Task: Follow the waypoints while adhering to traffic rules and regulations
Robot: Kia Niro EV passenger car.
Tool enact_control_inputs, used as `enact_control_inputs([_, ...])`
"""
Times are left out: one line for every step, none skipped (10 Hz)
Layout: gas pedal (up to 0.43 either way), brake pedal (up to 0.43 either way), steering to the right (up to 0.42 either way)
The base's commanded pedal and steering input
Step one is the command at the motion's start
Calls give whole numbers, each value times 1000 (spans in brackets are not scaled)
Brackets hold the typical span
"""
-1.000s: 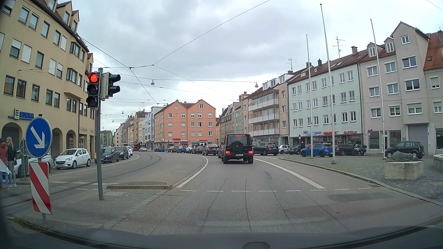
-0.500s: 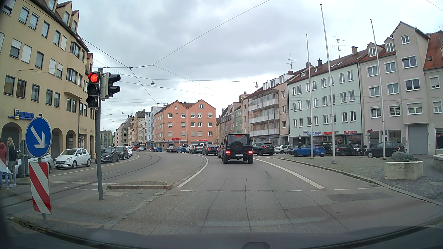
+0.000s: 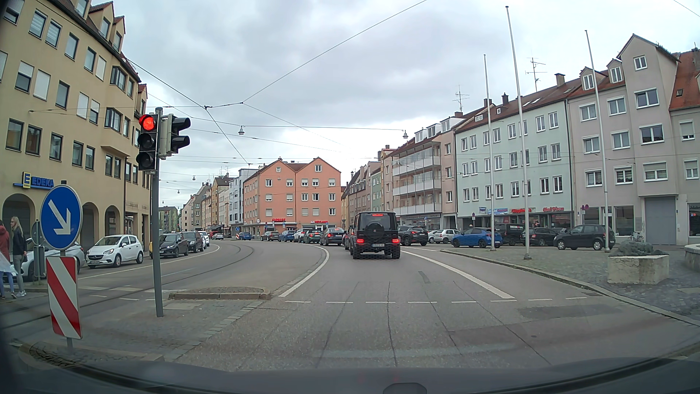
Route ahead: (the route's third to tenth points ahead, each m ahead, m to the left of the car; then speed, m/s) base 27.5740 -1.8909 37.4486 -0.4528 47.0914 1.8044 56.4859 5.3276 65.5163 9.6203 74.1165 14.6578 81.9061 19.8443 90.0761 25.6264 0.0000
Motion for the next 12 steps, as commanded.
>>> enact_control_inputs([0, 207, 20])
enact_control_inputs([0, 207, 20])
enact_control_inputs([0, 207, 20])
enact_control_inputs([0, 207, 20])
enact_control_inputs([0, 207, 20])
enact_control_inputs([0, 207, 20])
enact_control_inputs([0, 207, 20])
enact_control_inputs([0, 207, 20])
enact_control_inputs([0, 207, 20])
enact_control_inputs([0, 207, 20])
enact_control_inputs([0, 207, 20])
enact_control_inputs([0, 207, 20])
